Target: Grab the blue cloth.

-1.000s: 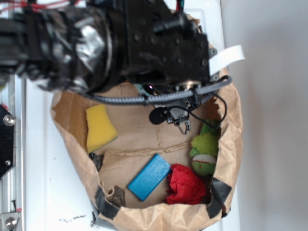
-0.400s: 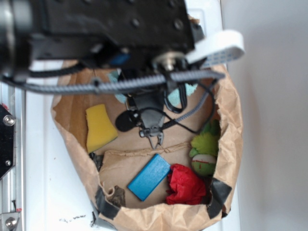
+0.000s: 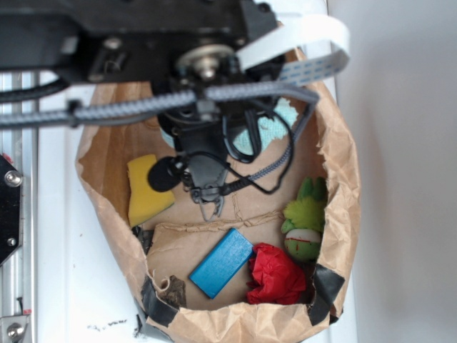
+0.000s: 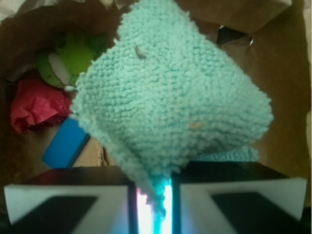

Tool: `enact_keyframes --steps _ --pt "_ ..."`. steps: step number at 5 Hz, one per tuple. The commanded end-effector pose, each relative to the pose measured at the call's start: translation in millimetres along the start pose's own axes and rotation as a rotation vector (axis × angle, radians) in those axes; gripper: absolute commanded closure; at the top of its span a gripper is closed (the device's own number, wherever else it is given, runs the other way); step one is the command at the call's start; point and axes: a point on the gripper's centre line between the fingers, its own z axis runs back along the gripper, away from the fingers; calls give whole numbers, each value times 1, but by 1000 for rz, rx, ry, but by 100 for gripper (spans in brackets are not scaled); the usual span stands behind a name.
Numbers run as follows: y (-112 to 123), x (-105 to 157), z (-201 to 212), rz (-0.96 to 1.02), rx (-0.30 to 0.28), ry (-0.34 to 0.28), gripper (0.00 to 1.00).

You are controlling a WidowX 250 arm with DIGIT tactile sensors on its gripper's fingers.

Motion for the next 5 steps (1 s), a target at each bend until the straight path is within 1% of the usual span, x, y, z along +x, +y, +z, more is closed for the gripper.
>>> enact_keyframes --steps 1,3,5 --pt "0 2 38 -35 -15 -83 100" --pt "-11 7 48 -19 -6 -76 100" --pt "-16 6 52 -6 -27 -81 100"
